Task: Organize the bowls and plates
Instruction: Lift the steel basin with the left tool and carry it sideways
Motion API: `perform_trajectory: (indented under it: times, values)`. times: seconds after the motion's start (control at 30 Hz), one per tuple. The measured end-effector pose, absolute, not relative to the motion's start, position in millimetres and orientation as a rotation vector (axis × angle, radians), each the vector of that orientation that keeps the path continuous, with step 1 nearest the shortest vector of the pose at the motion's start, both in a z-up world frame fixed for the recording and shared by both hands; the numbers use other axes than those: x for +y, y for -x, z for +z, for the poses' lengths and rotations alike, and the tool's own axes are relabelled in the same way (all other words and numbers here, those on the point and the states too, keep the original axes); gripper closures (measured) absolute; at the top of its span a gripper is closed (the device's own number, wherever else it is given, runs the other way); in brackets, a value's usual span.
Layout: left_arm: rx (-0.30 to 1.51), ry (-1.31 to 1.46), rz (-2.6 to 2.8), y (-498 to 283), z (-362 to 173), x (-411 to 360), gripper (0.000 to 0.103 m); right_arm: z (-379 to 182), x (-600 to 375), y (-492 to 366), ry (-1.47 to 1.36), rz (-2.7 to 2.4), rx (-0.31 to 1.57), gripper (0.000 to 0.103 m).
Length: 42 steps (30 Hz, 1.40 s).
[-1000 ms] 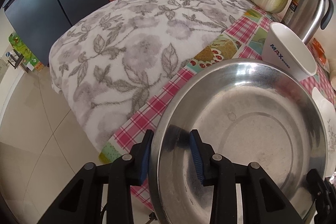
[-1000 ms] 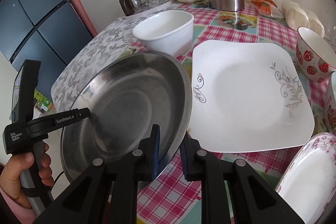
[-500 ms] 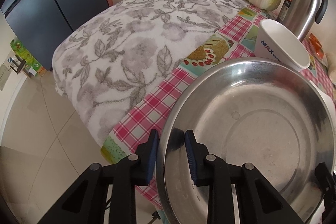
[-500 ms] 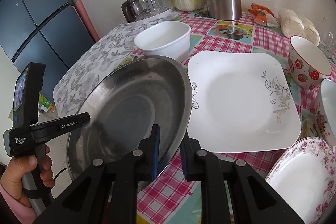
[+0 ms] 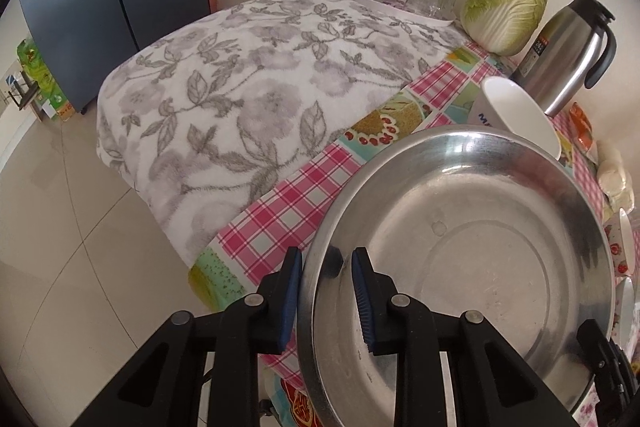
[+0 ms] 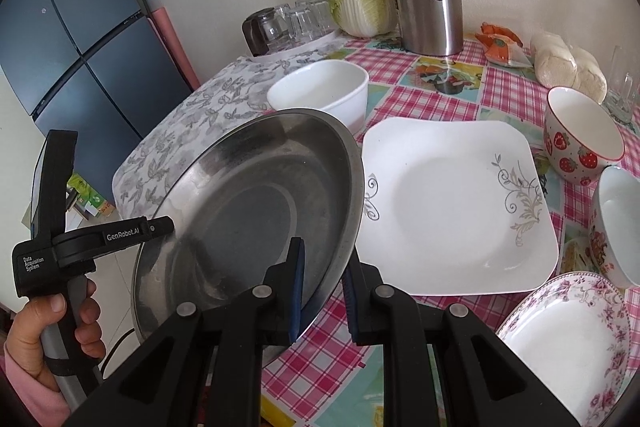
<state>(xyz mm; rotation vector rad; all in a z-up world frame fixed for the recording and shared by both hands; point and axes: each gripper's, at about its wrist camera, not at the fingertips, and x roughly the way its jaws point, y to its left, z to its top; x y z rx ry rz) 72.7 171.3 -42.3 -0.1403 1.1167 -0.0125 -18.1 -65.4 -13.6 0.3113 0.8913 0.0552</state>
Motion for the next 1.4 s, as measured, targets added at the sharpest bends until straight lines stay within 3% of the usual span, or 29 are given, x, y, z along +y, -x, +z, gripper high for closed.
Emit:
perform_trajectory:
  times: [0.73,1.4]
  values:
    - [0.986,0.074,-0.183,-68.0,48.8,66.9,0.074,54.7,-152.1,70.0,-0.464,-0.082,0.614,0.085]
    - [1.032,0.031,-0.279,-71.2,41.8,-22.3,0.074,54.4,-221.9,103.2,-0.553,-0.225,0.567,0.085]
